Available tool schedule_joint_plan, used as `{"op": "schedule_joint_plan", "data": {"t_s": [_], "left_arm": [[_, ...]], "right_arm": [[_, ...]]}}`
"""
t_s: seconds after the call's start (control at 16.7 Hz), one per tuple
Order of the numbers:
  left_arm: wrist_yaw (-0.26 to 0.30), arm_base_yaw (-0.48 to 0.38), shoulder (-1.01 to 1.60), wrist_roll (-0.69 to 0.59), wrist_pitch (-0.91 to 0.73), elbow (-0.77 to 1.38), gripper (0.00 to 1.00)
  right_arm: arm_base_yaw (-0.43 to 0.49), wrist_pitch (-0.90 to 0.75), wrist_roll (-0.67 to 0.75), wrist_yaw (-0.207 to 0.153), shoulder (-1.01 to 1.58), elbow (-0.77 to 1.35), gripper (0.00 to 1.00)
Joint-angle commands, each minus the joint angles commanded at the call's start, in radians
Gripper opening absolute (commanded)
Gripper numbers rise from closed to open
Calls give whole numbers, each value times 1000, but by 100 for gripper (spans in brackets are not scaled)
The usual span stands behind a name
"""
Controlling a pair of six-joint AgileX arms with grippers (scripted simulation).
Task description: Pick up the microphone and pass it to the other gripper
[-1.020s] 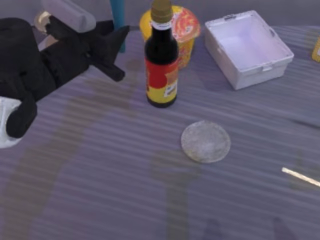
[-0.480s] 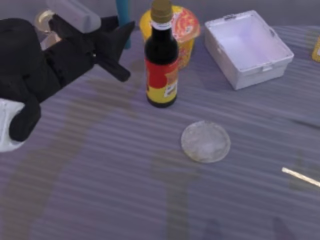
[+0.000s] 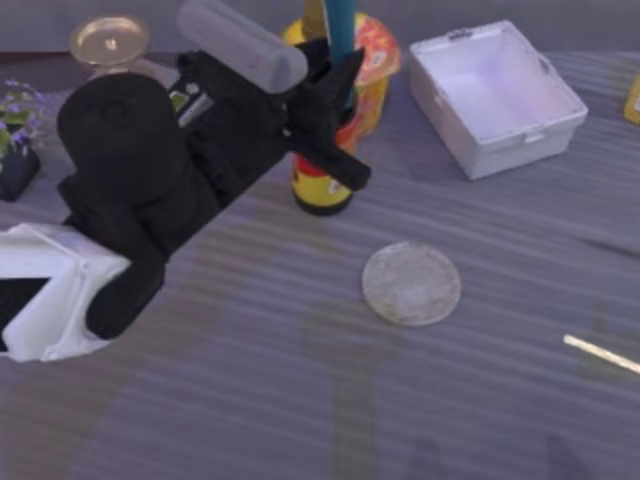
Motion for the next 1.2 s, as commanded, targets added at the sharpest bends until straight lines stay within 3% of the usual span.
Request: {"op": "schedule_joint_plan", "data": {"t_s": [0.12,0.84,1.02,1.2], "left_arm": [[-23,-24,-9,-1,6,-2,0],[-23,-24,-9,-1,6,-2,0],[-23,-24,-9,-1,6,-2,0],[-23,-24,-9,-1,6,-2,0]], "right_arm": [[0,0,0,0,0,0,100],[7,7,-1,-8,13,11,100],[50,51,-7,-57,109,85,100],[119,123,-18,-137,300,207,100]]}}
